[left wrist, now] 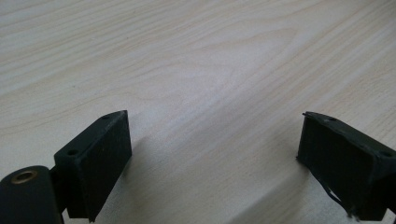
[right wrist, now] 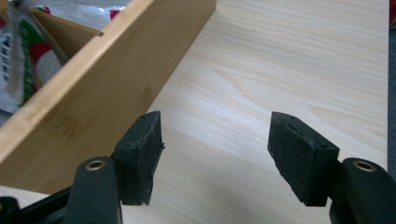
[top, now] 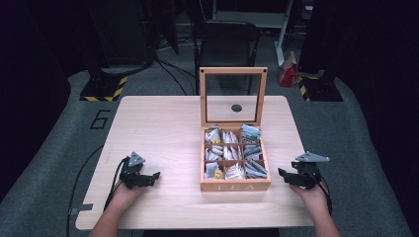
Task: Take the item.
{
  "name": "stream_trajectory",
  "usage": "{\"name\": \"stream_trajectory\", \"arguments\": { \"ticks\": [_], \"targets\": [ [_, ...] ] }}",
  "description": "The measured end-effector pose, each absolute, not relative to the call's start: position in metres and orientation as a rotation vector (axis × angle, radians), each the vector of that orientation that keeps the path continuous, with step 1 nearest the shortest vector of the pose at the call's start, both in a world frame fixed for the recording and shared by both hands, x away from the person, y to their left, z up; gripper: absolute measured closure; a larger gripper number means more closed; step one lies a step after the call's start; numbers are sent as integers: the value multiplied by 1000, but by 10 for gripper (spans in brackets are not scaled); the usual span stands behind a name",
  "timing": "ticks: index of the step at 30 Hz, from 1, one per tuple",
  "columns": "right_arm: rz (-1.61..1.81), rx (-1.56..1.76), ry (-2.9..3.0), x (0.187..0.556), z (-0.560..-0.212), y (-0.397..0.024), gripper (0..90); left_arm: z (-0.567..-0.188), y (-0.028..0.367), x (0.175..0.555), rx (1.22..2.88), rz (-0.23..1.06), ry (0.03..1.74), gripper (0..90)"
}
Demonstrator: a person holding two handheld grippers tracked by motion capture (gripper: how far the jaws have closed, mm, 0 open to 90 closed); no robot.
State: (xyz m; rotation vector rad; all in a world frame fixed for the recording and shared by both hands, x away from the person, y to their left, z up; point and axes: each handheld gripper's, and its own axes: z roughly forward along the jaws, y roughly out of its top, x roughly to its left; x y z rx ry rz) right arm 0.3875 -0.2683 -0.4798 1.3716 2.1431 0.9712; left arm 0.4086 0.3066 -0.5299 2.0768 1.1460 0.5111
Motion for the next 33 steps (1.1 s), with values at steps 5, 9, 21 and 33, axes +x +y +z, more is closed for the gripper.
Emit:
{"name": "stream_trajectory", "arguments": {
  "ticks": [5, 9, 21, 33],
  "targets": [
    [983, 1328, 2161, 385, -473, -268, 379, -530, 307, 409, 2079, 511, 1145, 93],
    [968, 1296, 2178, 383, -467, -266, 398, -530, 307, 409, 2077, 511, 1146, 93],
    [994, 1258, 2198, 377, -448, -258, 448, -530, 307, 409, 2077, 511, 1146, 93],
    [1074, 1171, 2211, 371, -431, -242, 488, -530, 307, 409, 2078, 511, 1146, 93]
  ]
}}
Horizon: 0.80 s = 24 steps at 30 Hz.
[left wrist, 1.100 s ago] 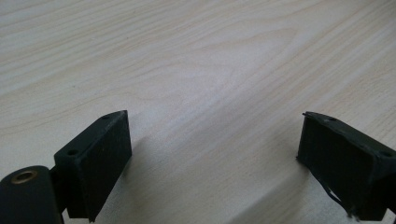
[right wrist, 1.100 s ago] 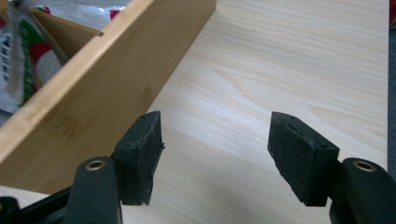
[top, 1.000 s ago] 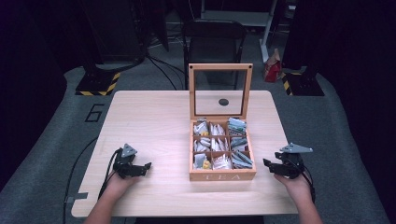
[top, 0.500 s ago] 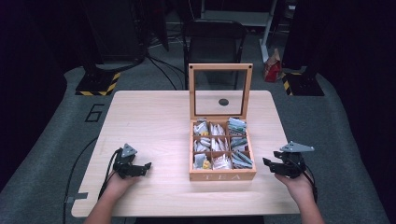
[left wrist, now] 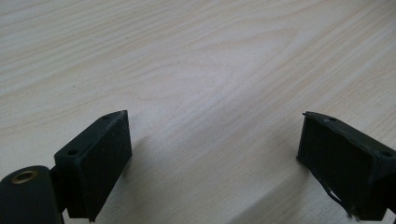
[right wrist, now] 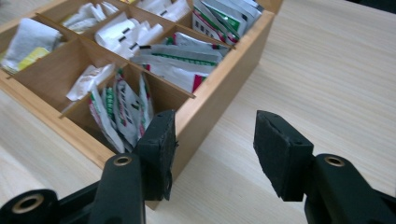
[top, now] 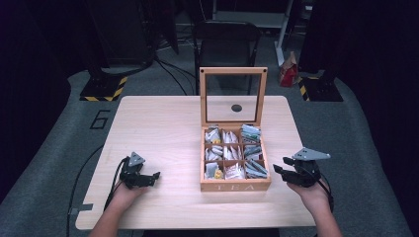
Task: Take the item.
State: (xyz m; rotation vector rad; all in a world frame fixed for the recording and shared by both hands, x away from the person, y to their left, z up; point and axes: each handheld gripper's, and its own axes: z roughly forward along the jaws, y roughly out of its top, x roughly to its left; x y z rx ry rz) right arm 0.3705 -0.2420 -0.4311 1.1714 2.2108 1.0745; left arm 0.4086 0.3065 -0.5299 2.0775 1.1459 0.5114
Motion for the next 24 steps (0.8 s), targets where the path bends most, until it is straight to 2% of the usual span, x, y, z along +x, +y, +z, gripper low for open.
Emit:
{"name": "stream_trajectory", "arguments": {
  "ticks": [16, 24],
  "targets": [
    [1175, 1074, 2304, 377, -431, -225, 652, -530, 307, 409, 2077, 511, 1146, 94],
    [1173, 1030, 2354, 383, -435, -220, 704, -530, 307, 408, 2077, 512, 1147, 94]
  ]
}}
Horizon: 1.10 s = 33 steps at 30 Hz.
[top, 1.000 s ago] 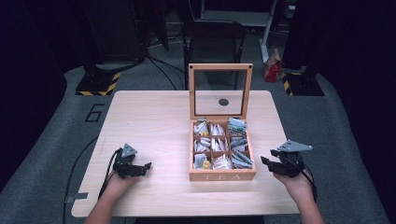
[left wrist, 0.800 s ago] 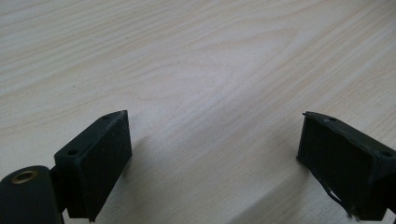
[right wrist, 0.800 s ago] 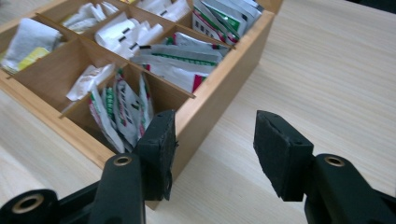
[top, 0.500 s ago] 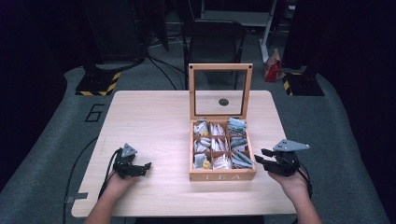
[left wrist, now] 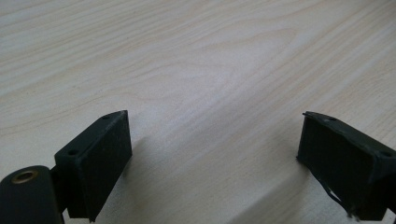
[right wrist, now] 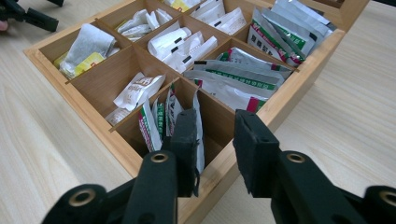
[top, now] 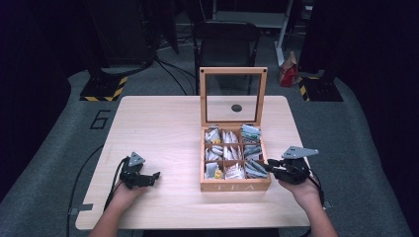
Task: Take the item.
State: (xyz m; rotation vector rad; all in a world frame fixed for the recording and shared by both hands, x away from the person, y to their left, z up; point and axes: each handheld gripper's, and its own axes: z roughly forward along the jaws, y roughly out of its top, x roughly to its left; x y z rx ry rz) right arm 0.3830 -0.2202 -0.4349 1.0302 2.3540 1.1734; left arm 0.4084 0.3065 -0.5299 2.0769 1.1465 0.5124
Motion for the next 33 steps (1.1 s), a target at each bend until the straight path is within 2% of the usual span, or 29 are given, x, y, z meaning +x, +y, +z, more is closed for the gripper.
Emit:
{"name": "stream_trajectory", "arguments": {
  "ticks": [25, 33],
  "targets": [
    [1160, 967, 2445, 396, -449, -209, 806, -530, 306, 408, 2074, 523, 1149, 95],
    [1170, 973, 2462, 400, -453, -208, 810, -530, 306, 408, 2071, 525, 1151, 96]
  ]
}}
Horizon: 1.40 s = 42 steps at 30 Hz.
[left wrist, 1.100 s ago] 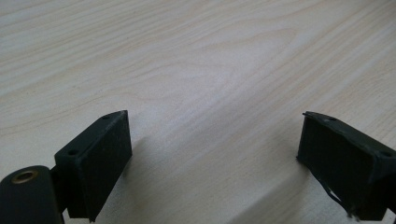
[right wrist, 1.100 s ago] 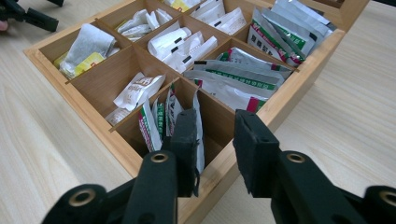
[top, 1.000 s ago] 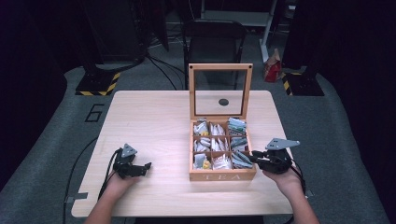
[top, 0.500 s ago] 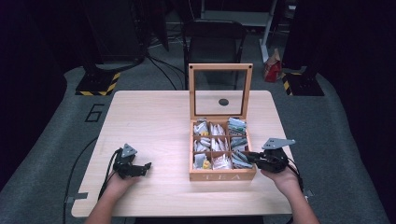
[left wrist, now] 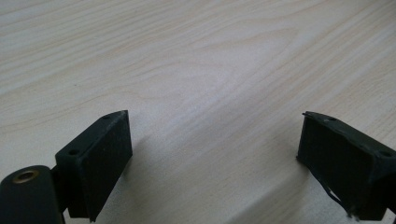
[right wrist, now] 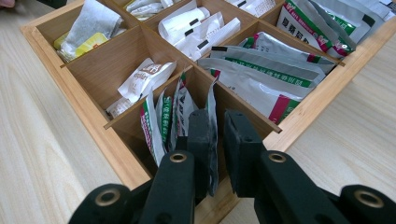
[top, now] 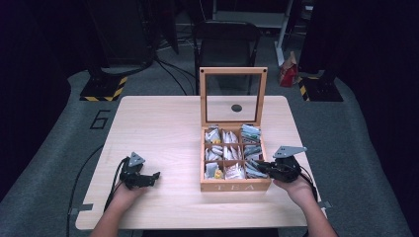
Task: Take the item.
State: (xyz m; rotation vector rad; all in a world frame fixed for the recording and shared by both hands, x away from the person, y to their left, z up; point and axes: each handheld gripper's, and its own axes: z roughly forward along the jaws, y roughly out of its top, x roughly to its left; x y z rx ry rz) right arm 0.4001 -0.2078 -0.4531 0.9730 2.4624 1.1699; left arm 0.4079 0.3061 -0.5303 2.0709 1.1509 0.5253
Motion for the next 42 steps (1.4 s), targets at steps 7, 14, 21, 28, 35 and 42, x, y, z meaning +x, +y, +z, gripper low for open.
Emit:
{"name": "stream_trajectory", "arguments": {
  "ticks": [7, 14, 21, 28, 35, 42],
  "targets": [
    [1147, 964, 2497, 402, -456, -205, 810, -530, 306, 408, 2071, 526, 1151, 96],
    [1137, 970, 2510, 403, -458, -202, 824, -530, 306, 408, 2068, 524, 1154, 96],
    [1150, 967, 2521, 403, -458, -202, 884, -530, 306, 408, 2068, 525, 1155, 95],
    [1165, 977, 2522, 403, -459, -203, 895, -530, 306, 408, 2068, 525, 1154, 96],
    [1162, 965, 2524, 401, -458, -203, 897, -530, 306, 408, 2067, 525, 1154, 96],
    [1200, 991, 2512, 402, -451, -207, 898, -530, 306, 408, 2070, 525, 1153, 95]
  ]
}}
